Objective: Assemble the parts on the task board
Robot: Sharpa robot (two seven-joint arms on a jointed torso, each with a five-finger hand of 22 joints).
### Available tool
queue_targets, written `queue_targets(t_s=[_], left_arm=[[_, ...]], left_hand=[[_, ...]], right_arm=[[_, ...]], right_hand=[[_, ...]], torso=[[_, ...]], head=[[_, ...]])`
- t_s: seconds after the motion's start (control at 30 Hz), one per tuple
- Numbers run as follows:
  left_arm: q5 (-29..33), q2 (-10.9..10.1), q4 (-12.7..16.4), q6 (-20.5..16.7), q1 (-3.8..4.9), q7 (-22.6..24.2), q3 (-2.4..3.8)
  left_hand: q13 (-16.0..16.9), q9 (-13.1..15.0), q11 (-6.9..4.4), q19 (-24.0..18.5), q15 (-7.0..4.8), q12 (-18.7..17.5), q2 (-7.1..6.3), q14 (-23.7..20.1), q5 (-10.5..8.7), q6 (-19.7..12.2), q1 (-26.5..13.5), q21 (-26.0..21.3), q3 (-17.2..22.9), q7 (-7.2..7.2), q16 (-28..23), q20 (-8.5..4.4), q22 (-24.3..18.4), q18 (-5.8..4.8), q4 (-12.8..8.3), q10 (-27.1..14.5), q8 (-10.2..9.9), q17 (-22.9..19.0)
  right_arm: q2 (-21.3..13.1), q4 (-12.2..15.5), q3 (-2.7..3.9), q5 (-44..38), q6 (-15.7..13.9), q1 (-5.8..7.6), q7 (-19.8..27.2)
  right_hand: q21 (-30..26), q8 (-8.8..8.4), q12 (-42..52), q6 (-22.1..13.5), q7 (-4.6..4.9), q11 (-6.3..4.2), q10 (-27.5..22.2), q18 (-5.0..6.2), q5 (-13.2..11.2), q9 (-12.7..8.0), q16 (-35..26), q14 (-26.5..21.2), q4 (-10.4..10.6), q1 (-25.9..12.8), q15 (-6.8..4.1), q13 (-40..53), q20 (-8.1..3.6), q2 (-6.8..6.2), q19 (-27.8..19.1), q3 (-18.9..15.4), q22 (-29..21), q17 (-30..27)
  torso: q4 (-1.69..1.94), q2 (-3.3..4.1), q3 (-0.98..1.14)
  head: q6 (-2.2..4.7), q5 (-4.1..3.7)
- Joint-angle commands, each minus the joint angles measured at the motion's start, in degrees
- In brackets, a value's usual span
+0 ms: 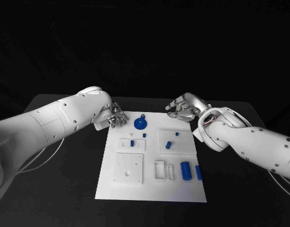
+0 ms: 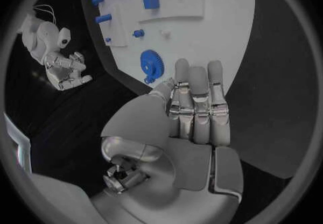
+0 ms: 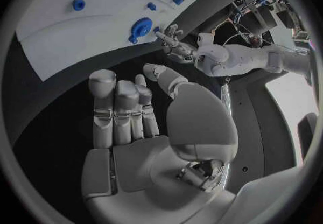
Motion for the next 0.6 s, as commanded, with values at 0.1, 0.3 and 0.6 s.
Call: queue_targets(t_s=[0.1,0.3,0.6], left_arm=[[1.03,-0.6,0.76,-1.17,-0.03,0.73,0.02],[2.12,-1.03,1.18,-0.93,-0.02,0.8,0.03],[2.88,-1.2,1.2,-0.29,-0.02,0.88,0.04]], left_hand=[[0.11,2.34,-0.61,-0.31,-0.63,0.4,-1.05,0.38,3.34,2.67,-1.54,1.45,4.45,-0.31,0.59,-0.46,1.31,-0.86,-4.88,2.21,-2.1,0.48],[0.32,5.44,-0.7,-1.01,-0.77,1.19,-1.28,0.52,5.55,4.31,-3.24,3.42,5.69,-0.48,0.96,-0.63,1.29,-0.86,-6.56,2.27,-4.86,1.03],[0.32,6.7,-0.68,-1.44,-0.79,1.32,-1.12,0.52,5.7,4.69,-3.53,4.23,5.79,-0.5,1.02,-0.65,1.22,-0.86,-6.88,2.25,-6.05,1.21]], right_arm=[[-0.1,0.09,0.03,0.02,0.19,-0.02,0.15],[-0.2,0.15,0.03,0.09,0.18,-0.02,0.14],[-0.24,0.16,0.03,0.11,0.14,-0.02,0.12]], right_hand=[[-0.2,-0.1,-0.1,-0.29,0.01,-0.01,-0.27,0.46,-0.12,-0.06,-0.18,-0.19,0.05,-0.1,0.21,-0.04,0.12,0.05,1.7,-0.38,4.48,-0.03],[-0.2,-0.1,-0.1,-0.29,0.01,-0.01,-0.27,0.46,-0.12,-0.06,-0.18,-0.19,0.05,-0.1,0.21,-0.04,0.12,0.05,1.7,-0.38,4.48,-0.03],[-0.2,-0.1,-0.1,-0.29,0.01,-0.01,-0.27,0.46,-0.12,-0.06,-0.18,-0.19,0.05,-0.1,0.21,-0.04,0.12,0.05,1.7,-0.38,4.48,-0.03]], torso=[[0.03,0.0,0.01],[0.08,0.01,-0.01],[-0.04,0.03,-0.07]], head=[[0.02,-0.19],[0.03,-0.11],[0.09,-0.04]])
